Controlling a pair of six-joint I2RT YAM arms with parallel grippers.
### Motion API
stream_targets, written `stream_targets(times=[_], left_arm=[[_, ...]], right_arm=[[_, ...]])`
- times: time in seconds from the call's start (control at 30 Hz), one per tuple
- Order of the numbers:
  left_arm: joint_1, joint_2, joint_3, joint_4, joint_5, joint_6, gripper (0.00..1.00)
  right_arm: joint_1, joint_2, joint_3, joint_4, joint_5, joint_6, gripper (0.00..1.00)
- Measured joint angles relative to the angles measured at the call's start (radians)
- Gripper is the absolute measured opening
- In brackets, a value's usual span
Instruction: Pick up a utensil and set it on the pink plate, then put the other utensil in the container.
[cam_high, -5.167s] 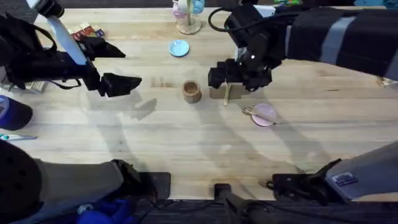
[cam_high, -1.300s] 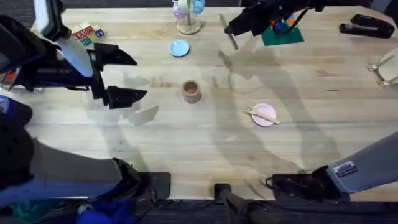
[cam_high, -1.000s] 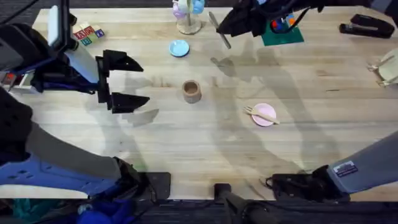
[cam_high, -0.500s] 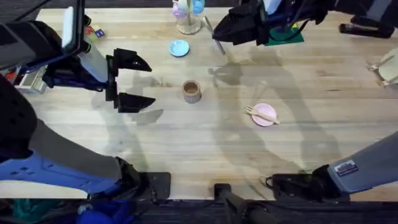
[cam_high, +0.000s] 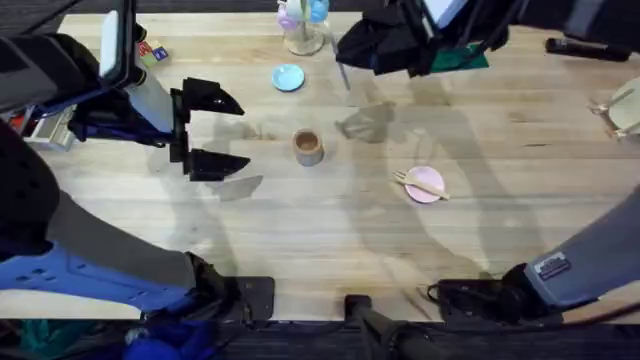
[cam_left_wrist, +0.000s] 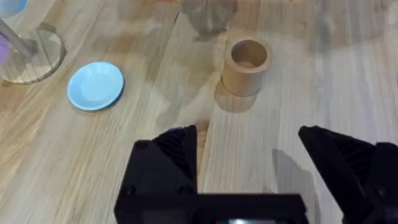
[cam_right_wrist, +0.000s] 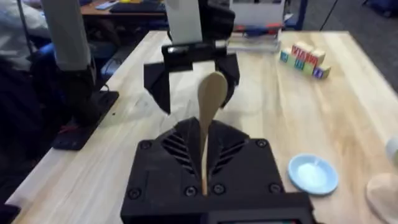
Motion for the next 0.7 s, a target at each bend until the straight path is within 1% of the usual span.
stream_targets(times=[0.17, 0.4, 0.7], left_arm=[[0.0, 0.0, 0.0, 0.0, 0.0, 0.0, 0.993], [0.0, 0.0, 0.0, 0.0, 0.0, 0.0, 0.993], [0.0, 0.0, 0.0, 0.0, 0.0, 0.0, 0.993]], right_arm=[[0.0, 0.06, -0.002, -0.004, -0.021, -0.009, 0.035], [0.007, 0.07, -0.017, -0.003, -0.02, -0.04, 0.035], [0.089, 0.112, -0.029, -0.001, -0.012, -0.134, 0.035]])
